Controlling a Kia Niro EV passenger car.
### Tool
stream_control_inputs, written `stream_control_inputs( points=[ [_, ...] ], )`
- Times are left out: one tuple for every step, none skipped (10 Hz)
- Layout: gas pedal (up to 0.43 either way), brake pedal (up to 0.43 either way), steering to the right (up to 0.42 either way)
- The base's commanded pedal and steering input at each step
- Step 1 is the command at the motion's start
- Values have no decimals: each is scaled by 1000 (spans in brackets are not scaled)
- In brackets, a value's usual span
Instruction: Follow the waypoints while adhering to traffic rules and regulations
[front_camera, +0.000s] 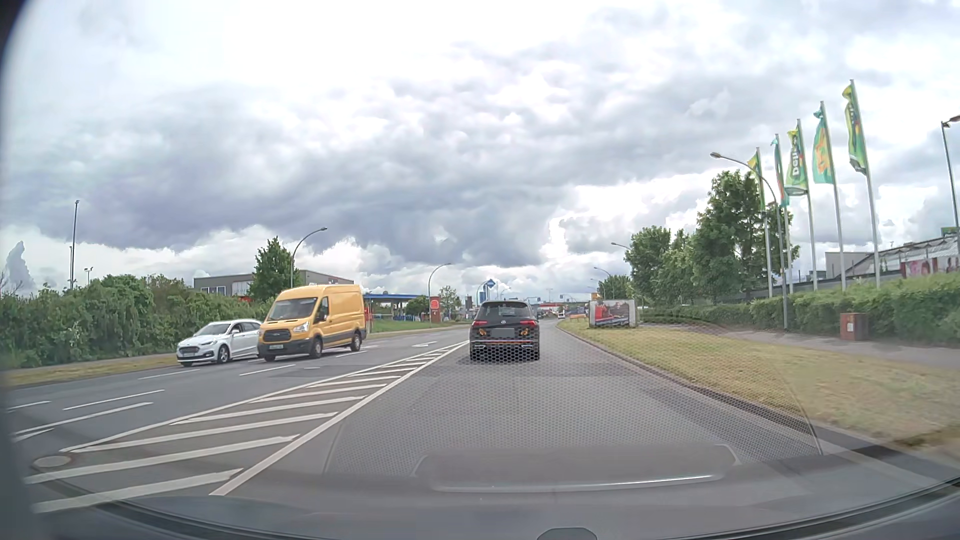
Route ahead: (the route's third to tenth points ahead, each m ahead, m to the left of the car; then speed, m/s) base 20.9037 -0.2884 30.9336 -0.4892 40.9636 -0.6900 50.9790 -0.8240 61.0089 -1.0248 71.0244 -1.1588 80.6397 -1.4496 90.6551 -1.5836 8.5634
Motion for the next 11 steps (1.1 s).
stream_control_inputs(
  points=[
    [150,0,0],
    [157,0,2],
    [157,0,2],
    [157,0,-1],
    [157,0,-2],
    [157,0,-2],
    [157,0,-2],
    [157,0,-2],
    [157,0,-2],
    [157,0,-2],
    [157,0,-2]
  ],
)
